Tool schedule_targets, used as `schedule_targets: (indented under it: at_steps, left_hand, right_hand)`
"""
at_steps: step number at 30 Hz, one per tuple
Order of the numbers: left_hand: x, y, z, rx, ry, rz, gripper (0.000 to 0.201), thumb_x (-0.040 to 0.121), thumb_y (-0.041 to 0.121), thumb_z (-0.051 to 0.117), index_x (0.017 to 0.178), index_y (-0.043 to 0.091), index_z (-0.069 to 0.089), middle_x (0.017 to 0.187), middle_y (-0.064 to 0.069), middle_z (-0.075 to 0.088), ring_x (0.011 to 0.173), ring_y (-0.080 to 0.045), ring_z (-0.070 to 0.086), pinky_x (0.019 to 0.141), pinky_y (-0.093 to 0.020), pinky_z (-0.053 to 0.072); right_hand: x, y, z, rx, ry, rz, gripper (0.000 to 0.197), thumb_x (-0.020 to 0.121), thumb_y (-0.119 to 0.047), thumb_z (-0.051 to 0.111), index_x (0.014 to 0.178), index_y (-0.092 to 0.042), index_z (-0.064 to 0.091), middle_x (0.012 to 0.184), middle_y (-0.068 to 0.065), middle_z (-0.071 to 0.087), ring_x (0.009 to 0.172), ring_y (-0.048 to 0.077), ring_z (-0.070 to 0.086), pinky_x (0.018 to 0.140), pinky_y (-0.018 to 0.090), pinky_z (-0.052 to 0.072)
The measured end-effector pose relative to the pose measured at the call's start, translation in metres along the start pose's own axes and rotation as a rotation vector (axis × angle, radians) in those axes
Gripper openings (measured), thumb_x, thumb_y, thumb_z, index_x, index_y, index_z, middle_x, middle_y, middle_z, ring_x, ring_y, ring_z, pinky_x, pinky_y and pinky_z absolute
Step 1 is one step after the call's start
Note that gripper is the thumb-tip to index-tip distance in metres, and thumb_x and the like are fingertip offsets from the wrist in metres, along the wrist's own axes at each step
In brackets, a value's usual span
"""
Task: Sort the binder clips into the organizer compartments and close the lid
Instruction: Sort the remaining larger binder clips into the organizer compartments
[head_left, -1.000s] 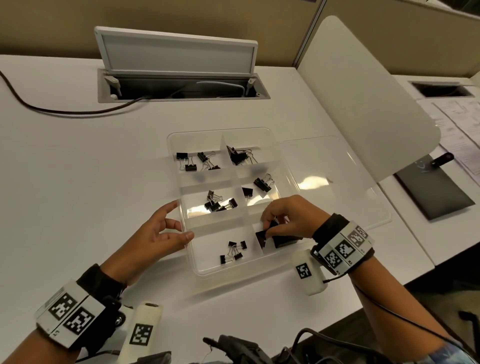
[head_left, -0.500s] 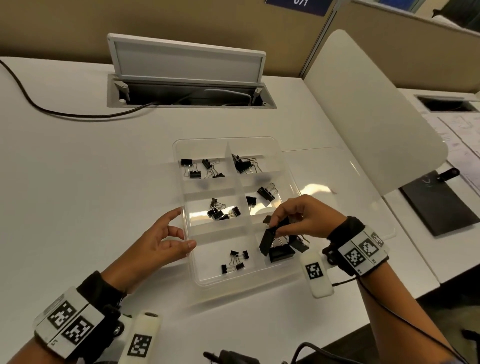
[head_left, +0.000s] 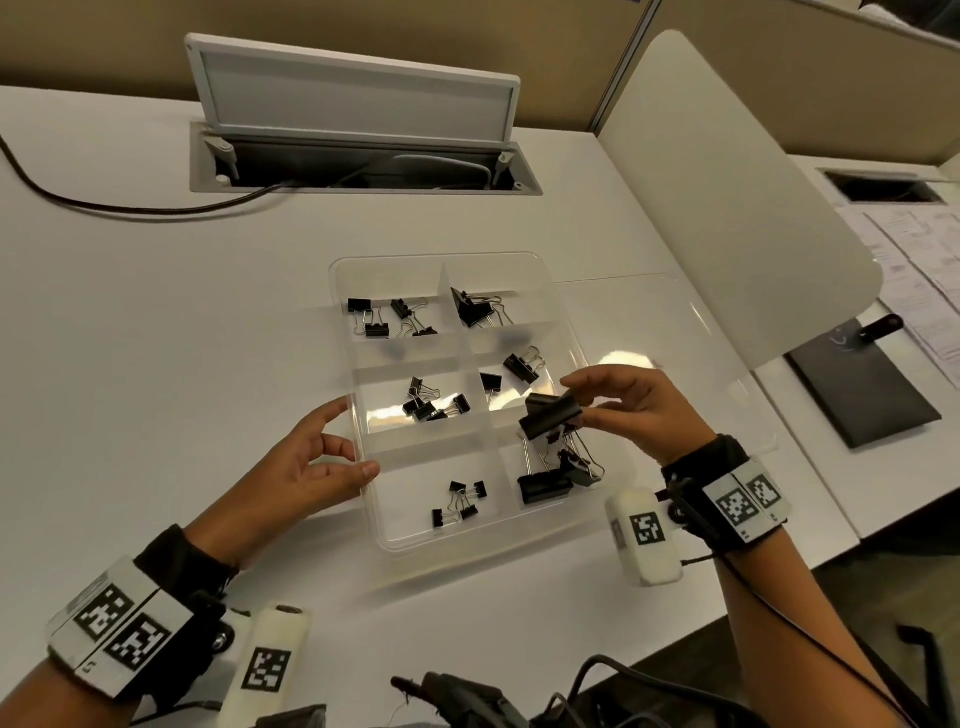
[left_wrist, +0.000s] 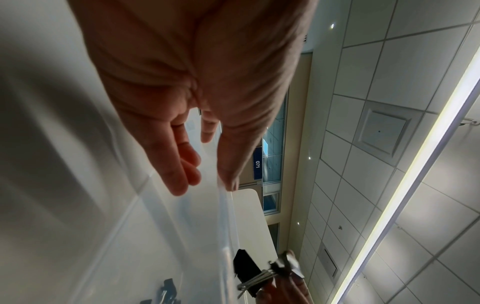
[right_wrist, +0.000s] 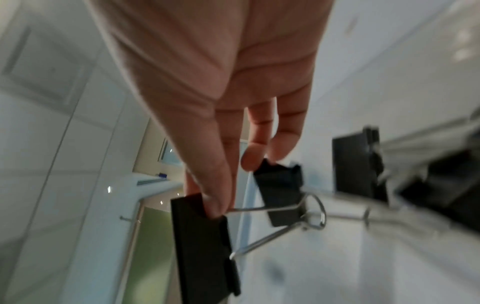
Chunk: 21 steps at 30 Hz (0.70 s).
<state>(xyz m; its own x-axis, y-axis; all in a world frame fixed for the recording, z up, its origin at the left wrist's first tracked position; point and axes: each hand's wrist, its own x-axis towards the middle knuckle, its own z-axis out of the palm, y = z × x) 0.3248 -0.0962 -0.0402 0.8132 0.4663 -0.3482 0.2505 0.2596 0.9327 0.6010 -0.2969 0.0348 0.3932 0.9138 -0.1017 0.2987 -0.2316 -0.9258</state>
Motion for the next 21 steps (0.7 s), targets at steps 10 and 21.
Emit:
schedule_targets:
  at_steps: [10, 21]
  left_hand:
    - [0.001, -0.002, -0.001, -0.037, -0.006, 0.013, 0.112, 0.035, 0.062, 0.084, 0.135, 0.038, 0.040, 0.098, -0.007, 0.060, 0.086, -0.015, 0.069, 0.077, -0.022, 0.057]
    - [0.002, -0.003, 0.000, -0.055, -0.008, 0.020, 0.109, 0.034, 0.062, 0.085, 0.132, 0.041, 0.042, 0.098, -0.007, 0.059, 0.087, -0.016, 0.069, 0.080, -0.026, 0.057]
  right_hand:
    - [-0.001, -0.010, -0.003, 0.179, 0.227, 0.044, 0.028, 0.086, -0.006, 0.056, 0.112, -0.013, 0.062, 0.096, 0.004, 0.071, 0.087, 0.021, 0.070, 0.072, 0.028, 0.058]
    - [-0.003, 0.000, -0.005, -0.219, 0.072, 0.241, 0.024, 0.087, -0.008, 0.059, 0.110, -0.013, 0.062, 0.097, 0.012, 0.071, 0.082, 0.022, 0.071, 0.073, 0.034, 0.059]
